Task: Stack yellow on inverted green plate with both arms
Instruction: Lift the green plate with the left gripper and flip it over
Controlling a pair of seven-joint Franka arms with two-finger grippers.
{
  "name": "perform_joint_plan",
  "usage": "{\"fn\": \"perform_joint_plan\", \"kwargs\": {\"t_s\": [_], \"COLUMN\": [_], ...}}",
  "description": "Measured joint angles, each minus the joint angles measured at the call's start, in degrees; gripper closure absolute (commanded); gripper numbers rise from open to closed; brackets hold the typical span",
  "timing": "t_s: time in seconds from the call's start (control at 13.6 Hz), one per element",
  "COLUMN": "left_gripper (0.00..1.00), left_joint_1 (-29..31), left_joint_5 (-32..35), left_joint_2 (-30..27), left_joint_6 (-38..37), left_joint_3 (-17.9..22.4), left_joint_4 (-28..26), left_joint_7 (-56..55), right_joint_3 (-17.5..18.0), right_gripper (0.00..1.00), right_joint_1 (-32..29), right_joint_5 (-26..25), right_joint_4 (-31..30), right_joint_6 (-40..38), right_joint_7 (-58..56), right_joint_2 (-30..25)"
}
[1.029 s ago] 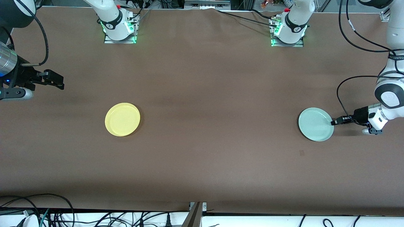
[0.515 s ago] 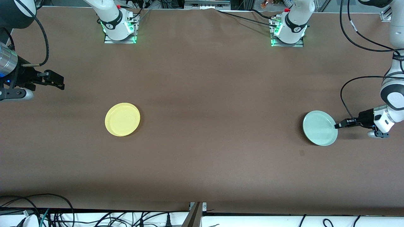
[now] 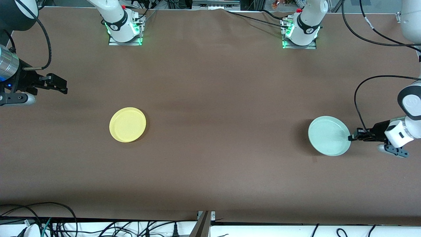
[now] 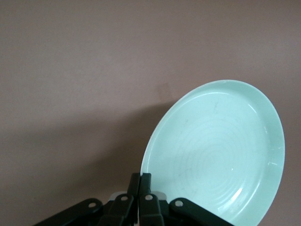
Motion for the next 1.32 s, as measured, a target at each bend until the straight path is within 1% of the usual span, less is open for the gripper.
{"fn": "perform_joint_plan", "kwargs": {"t_s": [0.15,0.22,0.44,0.59,0.66,0.81,0.88,1.03,1.18,1.32], "left_gripper": [1.0,1.0,1.0,1.0,1.0,1.0,1.0,1.0,1.0,1.0], "left_joint_1": [-6.7,-10.4,-22.2,-30.4,-34.7,-43.5,-47.0,-52.2,-55.9,-59.0], "left_joint_5": [8.4,13.6,28.6,39.9,45.7,55.2,58.2,62.4,65.9,70.6], "left_joint_2": [-3.1,-4.4,-6.0,-5.7,-5.2,-2.5,-0.3,5.8,11.1,13.9], "left_joint_6": [0.0,-0.1,-1.8,-5.5,-8.6,-17.6,-22.6,-30.1,-33.8,-34.6], "left_joint_3": [-0.2,-0.4,-0.6,-0.7,-0.7,-0.7,-0.5,-0.1,0.3,0.4], "left_joint_4": [0.1,0.1,0.0,-0.3,-0.4,0.8,2.6,8.5,13.2,14.8], "left_joint_7": [-10.1,-16.3,-34.7,-47.2,-53.4,-63.6,-66.4,-69.8,-71.7,-72.5], "right_joint_3": [0.0,0.0,-0.1,-0.5,-0.7,-1.2,-1.8,-2.6,-2.7,-2.7], "right_gripper": [0.0,0.0,0.0,0.0,0.0,0.0,0.0,0.0,0.0,0.0], "right_joint_1": [0.0,0.0,-0.1,-0.5,-0.7,-0.8,-0.9,-0.9,-0.9,-0.9], "right_joint_5": [0.0,0.0,0.0,0.0,0.1,1.3,2.2,3.2,3.2,3.2], "right_joint_4": [0.0,0.0,0.0,0.0,-0.1,-0.1,-0.1,-0.1,-0.1,-0.1], "right_joint_6": [0.0,0.0,0.0,0.0,0.0,0.0,0.1,0.1,0.1,0.1], "right_joint_7": [0.0,0.0,0.0,0.0,0.0,0.0,0.0,0.0,0.0,0.0], "right_joint_2": [0.0,0.0,0.1,0.1,0.1,0.1,0.1,0.1,0.1,0.1]}}
